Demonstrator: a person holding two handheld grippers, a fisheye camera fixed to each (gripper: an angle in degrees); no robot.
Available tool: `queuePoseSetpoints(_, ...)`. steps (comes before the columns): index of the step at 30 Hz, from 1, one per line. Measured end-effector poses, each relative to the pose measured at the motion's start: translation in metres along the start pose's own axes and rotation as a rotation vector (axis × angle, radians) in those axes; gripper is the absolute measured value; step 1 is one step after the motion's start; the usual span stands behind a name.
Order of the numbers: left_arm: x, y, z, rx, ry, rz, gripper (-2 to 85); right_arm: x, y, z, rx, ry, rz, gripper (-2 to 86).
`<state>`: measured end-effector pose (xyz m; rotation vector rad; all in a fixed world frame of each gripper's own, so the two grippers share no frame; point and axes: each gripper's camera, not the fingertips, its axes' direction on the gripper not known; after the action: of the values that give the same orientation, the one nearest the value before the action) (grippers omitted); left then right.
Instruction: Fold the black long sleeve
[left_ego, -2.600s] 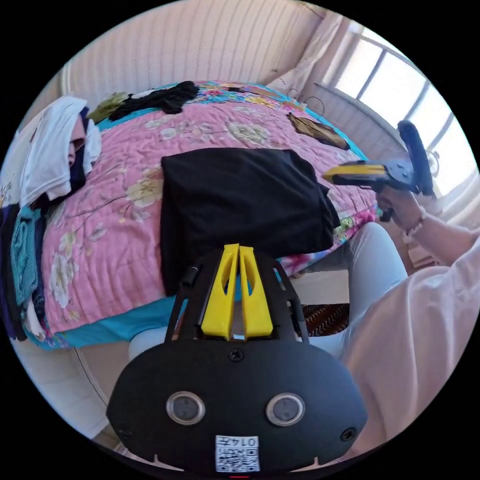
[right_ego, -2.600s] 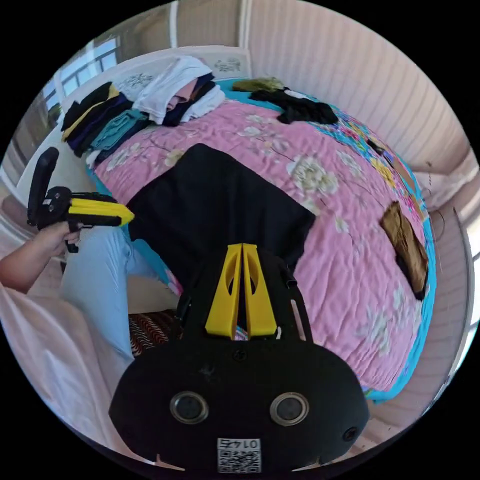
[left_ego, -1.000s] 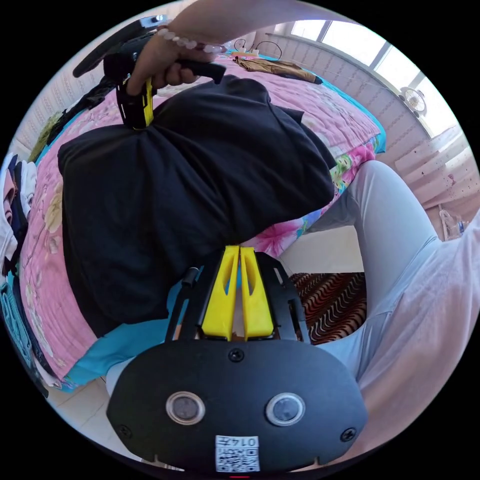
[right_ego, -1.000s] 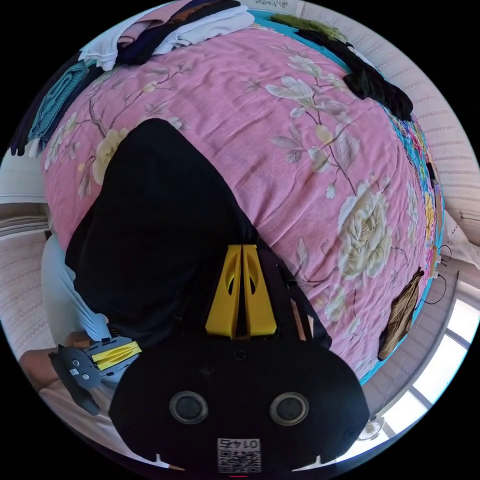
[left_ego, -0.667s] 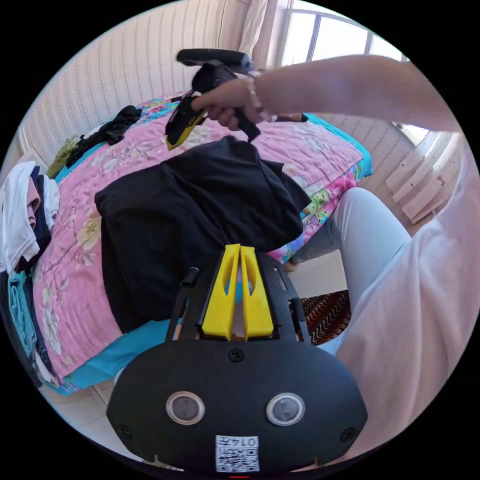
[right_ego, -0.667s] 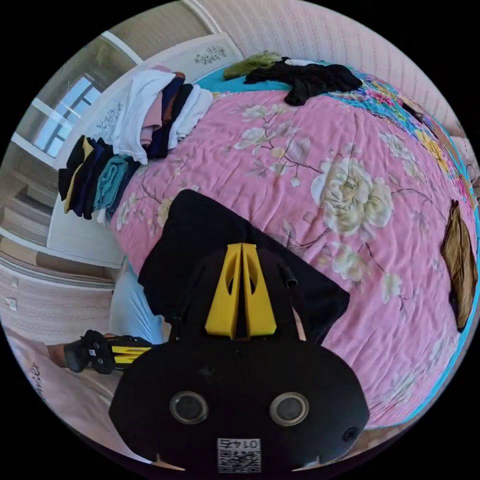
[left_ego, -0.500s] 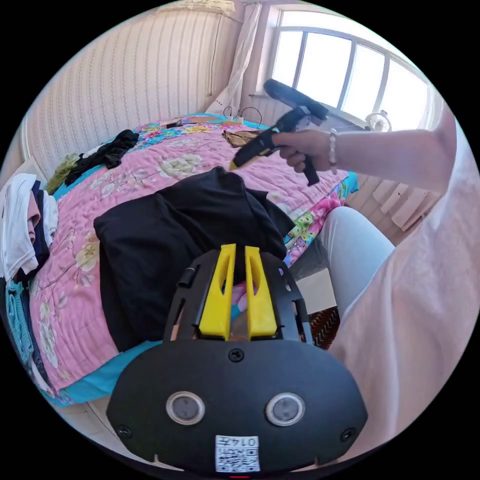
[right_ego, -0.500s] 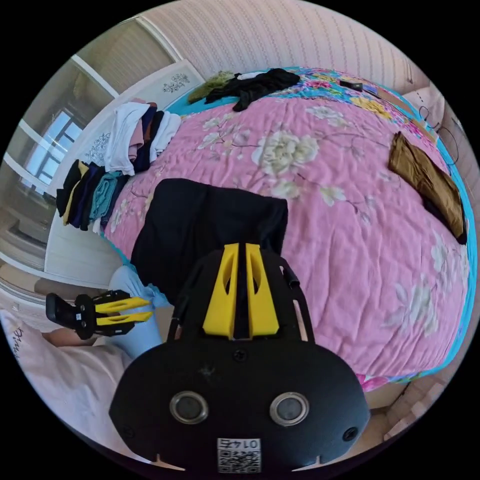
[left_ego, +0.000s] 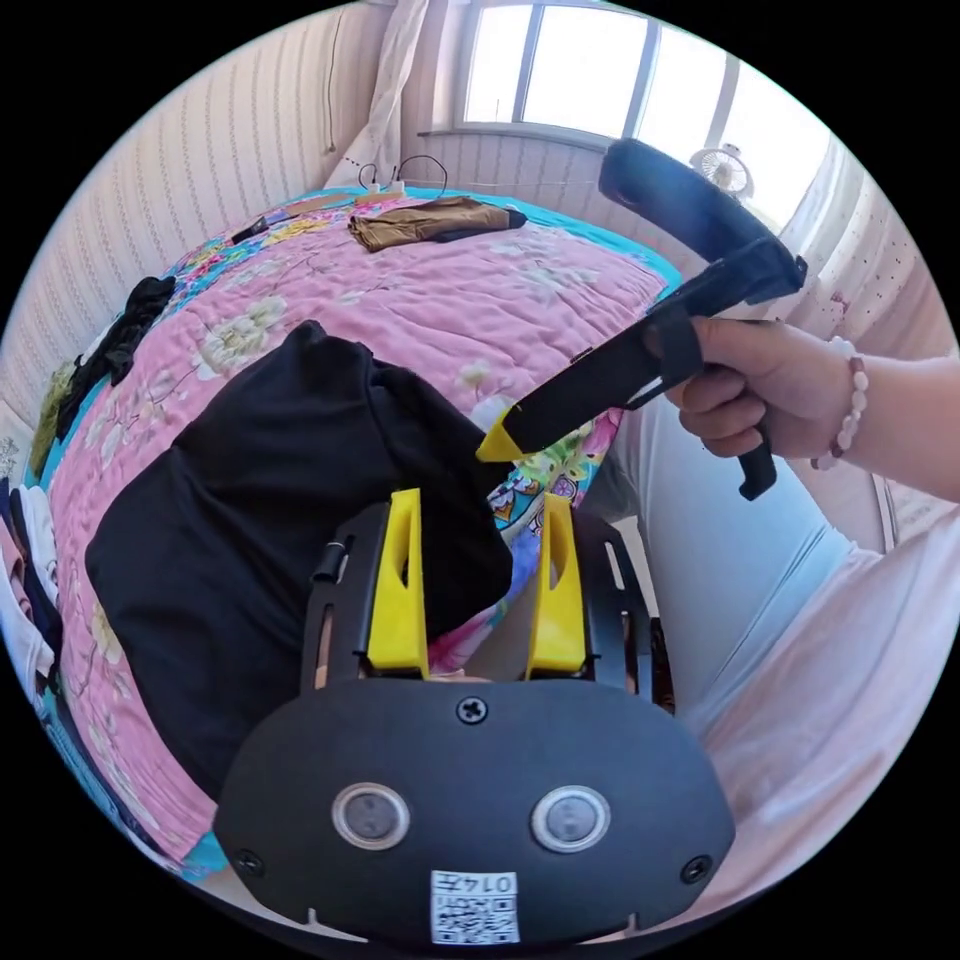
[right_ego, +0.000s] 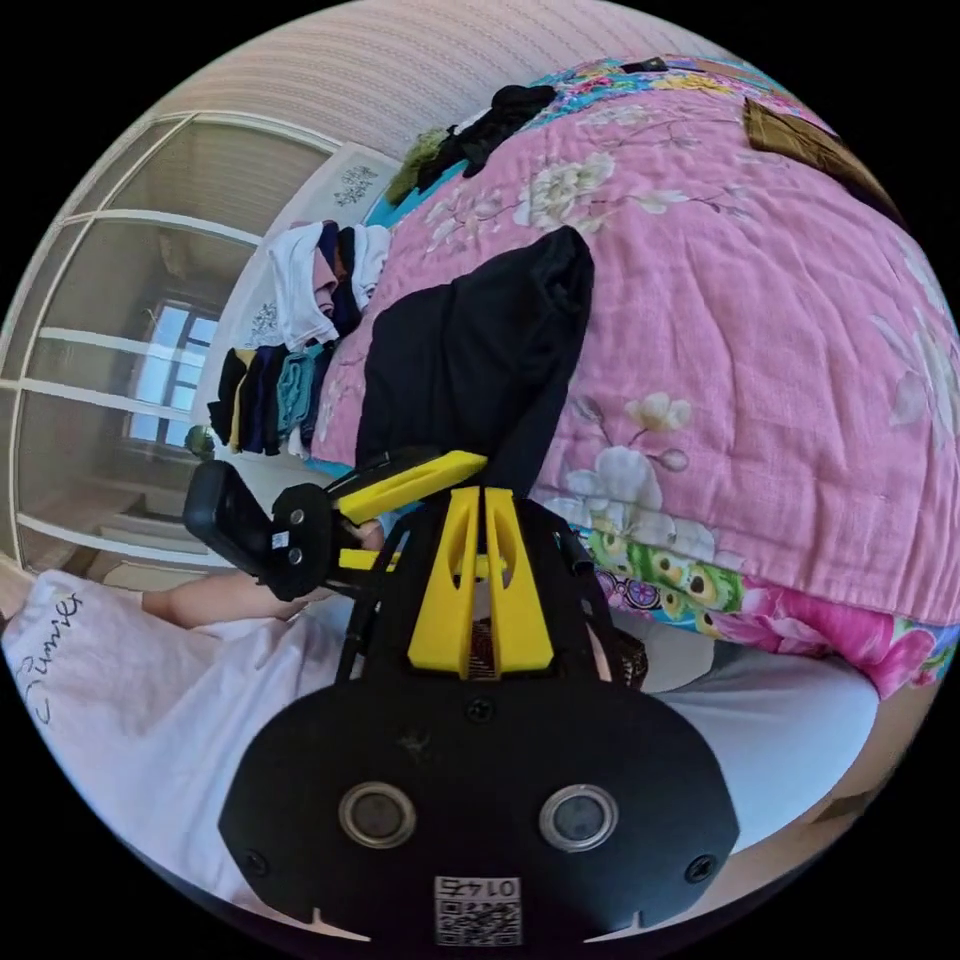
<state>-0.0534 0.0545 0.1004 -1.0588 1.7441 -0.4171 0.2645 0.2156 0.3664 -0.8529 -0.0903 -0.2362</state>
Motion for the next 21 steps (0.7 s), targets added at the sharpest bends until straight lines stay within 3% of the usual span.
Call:
queuePoseSetpoints(5,-0.009,-0.01,-0.004,-0.025,-0.092,-0.101,4.3,-0.003,0.003,-0.02,-0.019,-0.07,-0.142,0.9)
queuePoseSetpoints(8,-0.022,-0.01,-0.007,-0.028,-0.055,-0.16,0.8,0.012,0.003,-0.033,-0.003,-0.074,-0.186,2.6)
queuePoseSetpoints(12,-0.033,-0.007,-0.017,0.0,-0.026,-0.195,0.0,0.069,-0.007,-0.058,0.214,-0.02,-0.008,11.1)
queuePoseSetpoints(15,-0.036,-0.006,-0.025,0.012,-0.026,-0.193,-0.2,0.105,-0.025,-0.052,0.265,-0.03,0.12,13.7)
queuePoseSetpoints(19,-0.042,-0.003,-0.037,0.022,-0.01,-0.2,-0.4,0.12,-0.052,-0.037,0.277,-0.05,0.193,13.2)
queuePoseSetpoints(21,-0.044,-0.002,-0.043,0.027,-0.01,-0.197,-0.4,0.128,-0.058,-0.036,0.294,-0.115,0.261,8.8)
